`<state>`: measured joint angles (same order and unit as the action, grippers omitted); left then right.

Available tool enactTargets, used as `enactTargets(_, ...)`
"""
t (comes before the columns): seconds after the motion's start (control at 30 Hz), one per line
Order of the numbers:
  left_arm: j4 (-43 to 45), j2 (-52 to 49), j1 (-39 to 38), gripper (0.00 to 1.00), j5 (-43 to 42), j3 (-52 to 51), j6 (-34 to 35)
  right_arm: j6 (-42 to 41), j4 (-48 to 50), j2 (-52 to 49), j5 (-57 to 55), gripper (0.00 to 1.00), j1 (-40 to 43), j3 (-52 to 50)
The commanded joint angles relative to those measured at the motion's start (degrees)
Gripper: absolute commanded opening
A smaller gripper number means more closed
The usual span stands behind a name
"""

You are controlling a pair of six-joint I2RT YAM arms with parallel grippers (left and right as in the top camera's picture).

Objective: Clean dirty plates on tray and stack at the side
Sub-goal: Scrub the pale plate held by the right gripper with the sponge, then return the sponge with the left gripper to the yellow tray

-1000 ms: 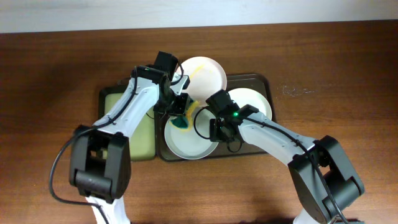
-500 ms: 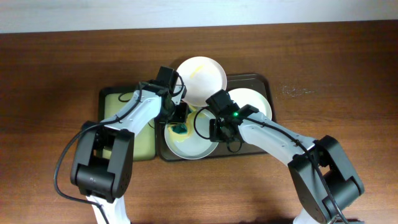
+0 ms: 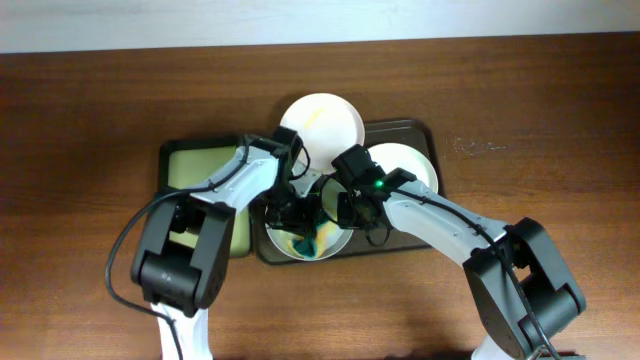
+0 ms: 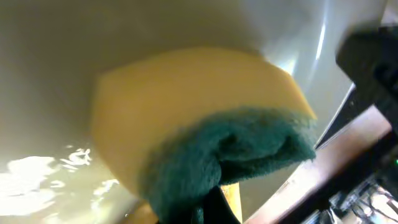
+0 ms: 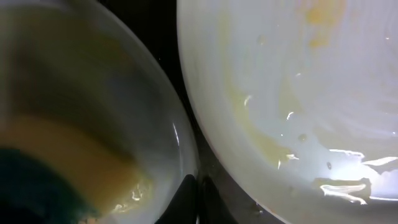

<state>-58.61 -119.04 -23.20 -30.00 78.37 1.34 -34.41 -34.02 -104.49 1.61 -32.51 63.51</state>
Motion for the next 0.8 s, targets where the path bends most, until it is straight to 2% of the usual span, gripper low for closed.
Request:
enactTargets(0.0,-6.9,0.9,4.2,0.00,-5.1,6.7,-4.9,0.1,0.8,-0.9,0.8,0.04,-0.5,-0.3)
enactTargets(0.1,-8.6,9.4,13.1,0.01,-4.0,12.3,-4.8,0.1,0.7,-0.9,0.7,0.04,-0.5,-0.3)
enactTargets(0.17,-10.3,13.7,18.0,0.03,0.0,13.1,-4.6,0.1,0.7,-0.9,0.7,0.04,-0.5,-0.3)
enactTargets(0.23,-12.9,15.7,22.2,0.04,19.4,13.1,0.3,0.1,0.6,-0.9,0.7,0.04,-0.5,-0.3)
enactTargets(0.3,-11.3,15.6,22.6,0.02,32.8,10.6,8.2,0.1,0.6,-0.9,0.8,0.05,-0.5,-0.3)
enactTargets(0.37,-3.3,15.6,22.6,0.02,33.9,2.7,11.5,0.1,0.4,-0.9,0.7,0.10,-0.5,-0.3)
enactTargets(0.47,6.2,15.6,22.6,0.03,33.9,-6.4,11.5,0.1,0.4,-0.9,0.7,0.33,-0.5,-0.3)
enactTargets(0.5,7.6,15.6,22.6,0.04,33.9,-7.6,11.5,0.1,0.2,-0.9,0.7,0.35,-0.5,-0.3)
enactTargets(0.57,8.5,15.6,22.6,0.03,33.9,-7.6,11.5,0.0,0.2,-0.9,0.7,0.33,-0.5,-0.4)
enactTargets(0.67,8.7,15.6,22.6,0.02,33.9,-7.6,11.5,-0.4,0.9,-0.9,2.1,0.17,-0.5,-1.9)
enactTargets(0.73,8.7,15.6,22.6,0.02,33.9,-7.6,11.5,-0.6,2.2,-0.9,2.8,0.17,-0.5,-3.2)
enactTargets(0.77,8.7,15.6,22.6,0.02,33.9,-7.6,11.5,-0.6,2.6,-0.9,3.0,0.12,-0.5,-3.7)
